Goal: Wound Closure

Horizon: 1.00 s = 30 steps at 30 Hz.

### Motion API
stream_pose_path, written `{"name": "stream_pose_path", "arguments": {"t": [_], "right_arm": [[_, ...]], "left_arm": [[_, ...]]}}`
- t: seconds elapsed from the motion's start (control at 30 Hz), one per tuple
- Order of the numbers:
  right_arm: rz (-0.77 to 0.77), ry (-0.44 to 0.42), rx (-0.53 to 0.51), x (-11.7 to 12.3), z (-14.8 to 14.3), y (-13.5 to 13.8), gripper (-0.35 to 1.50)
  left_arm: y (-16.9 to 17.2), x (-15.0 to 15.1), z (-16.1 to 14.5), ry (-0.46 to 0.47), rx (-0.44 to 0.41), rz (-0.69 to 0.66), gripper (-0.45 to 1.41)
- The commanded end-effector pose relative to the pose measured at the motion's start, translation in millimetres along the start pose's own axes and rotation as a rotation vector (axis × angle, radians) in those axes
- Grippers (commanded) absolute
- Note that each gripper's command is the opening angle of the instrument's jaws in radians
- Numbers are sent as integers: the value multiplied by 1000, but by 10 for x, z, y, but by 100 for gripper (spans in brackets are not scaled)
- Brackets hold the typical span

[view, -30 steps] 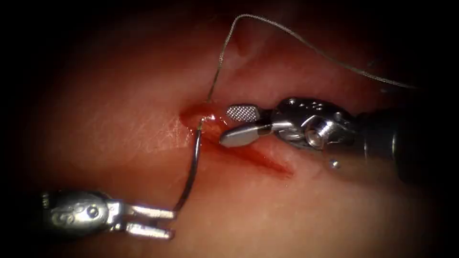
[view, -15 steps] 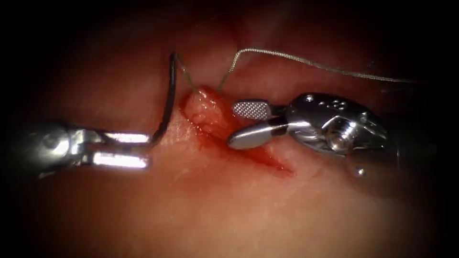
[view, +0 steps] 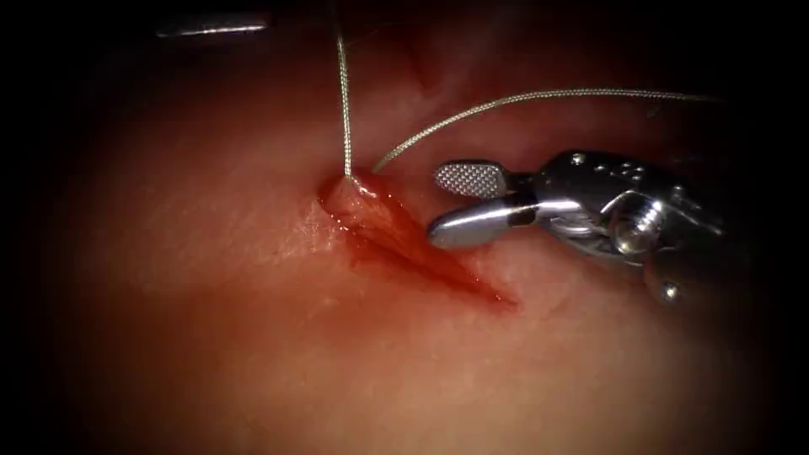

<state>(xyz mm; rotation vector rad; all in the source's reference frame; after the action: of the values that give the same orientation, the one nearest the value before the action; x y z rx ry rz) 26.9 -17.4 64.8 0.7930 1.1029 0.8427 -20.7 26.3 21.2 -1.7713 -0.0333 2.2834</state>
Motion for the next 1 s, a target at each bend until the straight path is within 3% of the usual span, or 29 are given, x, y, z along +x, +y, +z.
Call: {"name": "stream_pose_path", "arguments": {"t": [0.03, 0.2, 0.43, 0.73, 1.0], "right_arm": [[19, 2, 2, 2, 8, 2, 98], [56, 0, 5, 2, 1, -1, 94], [92, -3, 8, 2, -12, 5, 94], [419, 27, -33, 0, -27, 13, 94], [486, 25, -29, -5, -15, 10, 98]], "left_arm": [[-2, -4, 10, 6, -1, -1, -45], [18, -14, 21, 16, -7, 18, -45], [80, -65, 42, 26, -12, 71, -45], [135, -96, 73, -5, -19, 114, -45], [158, -105, 91, -41, -23, 188, -45]]}}
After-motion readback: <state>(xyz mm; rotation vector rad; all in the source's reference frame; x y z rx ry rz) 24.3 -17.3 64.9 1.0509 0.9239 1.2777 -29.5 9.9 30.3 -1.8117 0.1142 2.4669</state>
